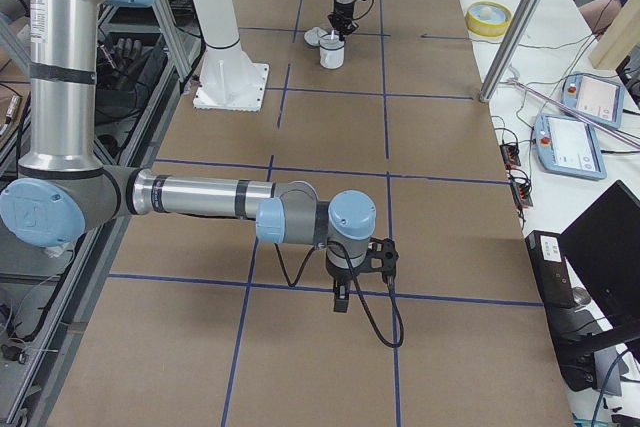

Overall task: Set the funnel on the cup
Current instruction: 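Lower the funnel spout into the mug and open the left gripper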

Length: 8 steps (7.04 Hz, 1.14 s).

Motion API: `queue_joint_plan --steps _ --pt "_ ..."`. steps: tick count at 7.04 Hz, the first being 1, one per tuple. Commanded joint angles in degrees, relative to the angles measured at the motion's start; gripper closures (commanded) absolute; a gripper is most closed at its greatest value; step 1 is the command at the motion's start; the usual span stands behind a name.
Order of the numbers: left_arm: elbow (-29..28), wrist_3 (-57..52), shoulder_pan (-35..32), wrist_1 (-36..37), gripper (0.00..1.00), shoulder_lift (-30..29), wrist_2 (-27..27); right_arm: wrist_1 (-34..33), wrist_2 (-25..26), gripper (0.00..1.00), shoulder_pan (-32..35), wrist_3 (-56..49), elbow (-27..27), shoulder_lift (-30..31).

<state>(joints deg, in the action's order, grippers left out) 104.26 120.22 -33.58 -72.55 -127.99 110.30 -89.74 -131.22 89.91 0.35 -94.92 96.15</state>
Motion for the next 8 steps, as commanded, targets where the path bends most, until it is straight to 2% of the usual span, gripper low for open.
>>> queue_joint_plan --steps 1,5,6,8 --pt "-0.8 -0.2 0.0 -0.9 1.0 -0.1 0.0 0.0 0.0 0.0 0.0 0.0 0.0 0.0" --pt "-0.9 -0.2 0.7 -0.9 1.0 -0.2 0.0 0.0 0.0 0.0 0.0 0.0 0.0 0.0" --pt "-0.9 -0.2 0.7 -1.0 0.97 -0.2 0.0 0.0 0.0 0.0 0.0 0.0 0.0 0.0" --pt "-0.9 -0.2 0.7 -1.0 0.68 -0.2 0.0 0.0 0.0 0.0 0.0 0.0 0.0 0.0"
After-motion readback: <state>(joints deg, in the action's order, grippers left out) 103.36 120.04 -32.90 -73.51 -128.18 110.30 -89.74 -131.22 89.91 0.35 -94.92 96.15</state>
